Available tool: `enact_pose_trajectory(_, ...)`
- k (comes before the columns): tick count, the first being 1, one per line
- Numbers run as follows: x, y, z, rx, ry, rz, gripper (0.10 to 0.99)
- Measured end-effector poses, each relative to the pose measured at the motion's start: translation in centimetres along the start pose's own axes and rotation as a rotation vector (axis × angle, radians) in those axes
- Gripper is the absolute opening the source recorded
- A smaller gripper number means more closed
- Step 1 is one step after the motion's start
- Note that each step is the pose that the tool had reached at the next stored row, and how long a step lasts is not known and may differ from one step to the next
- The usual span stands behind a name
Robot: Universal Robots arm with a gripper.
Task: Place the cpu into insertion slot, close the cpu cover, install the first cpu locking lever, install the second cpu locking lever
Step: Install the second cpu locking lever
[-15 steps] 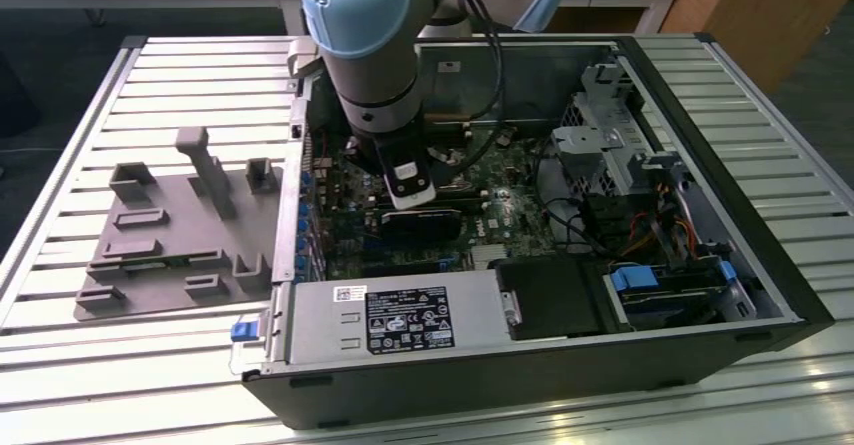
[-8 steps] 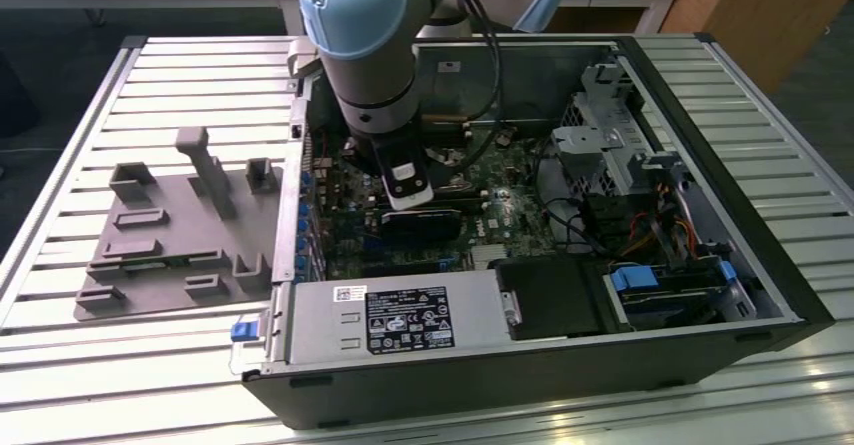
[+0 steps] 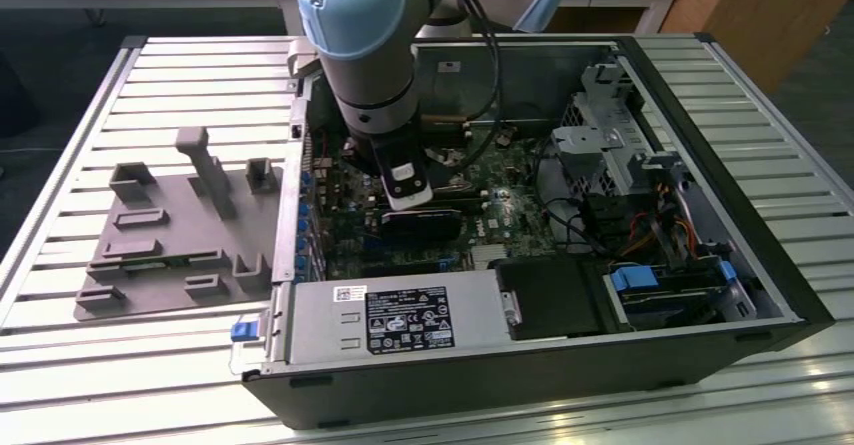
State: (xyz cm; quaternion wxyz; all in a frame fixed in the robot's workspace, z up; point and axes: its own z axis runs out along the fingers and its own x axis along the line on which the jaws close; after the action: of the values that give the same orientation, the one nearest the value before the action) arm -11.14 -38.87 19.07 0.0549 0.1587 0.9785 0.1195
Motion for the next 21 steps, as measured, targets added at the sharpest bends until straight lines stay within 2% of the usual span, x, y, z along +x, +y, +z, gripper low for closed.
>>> enact_pose_trajectory(3, -0.02, 0.07, -0.26, 0.0, -0.0002, 0.0, 0.102)
enact_pose_trajectory(11, -0.12, 0.43, -1.65, 0.002, -0.0005, 0.0, 0.102)
enact_pose_trajectory(13, -0.13, 0.5, -1.85, 0.009, -0.0034, -0.001, 0.102)
enact_pose_trajectory(17, -0.25, 0.58, -2.04, 0.041, -0.0142, -0.001, 0.102)
enact_pose_trajectory(21, -0.77, 0.75, -1.96, 0.045, -0.0171, 0.007, 0.102)
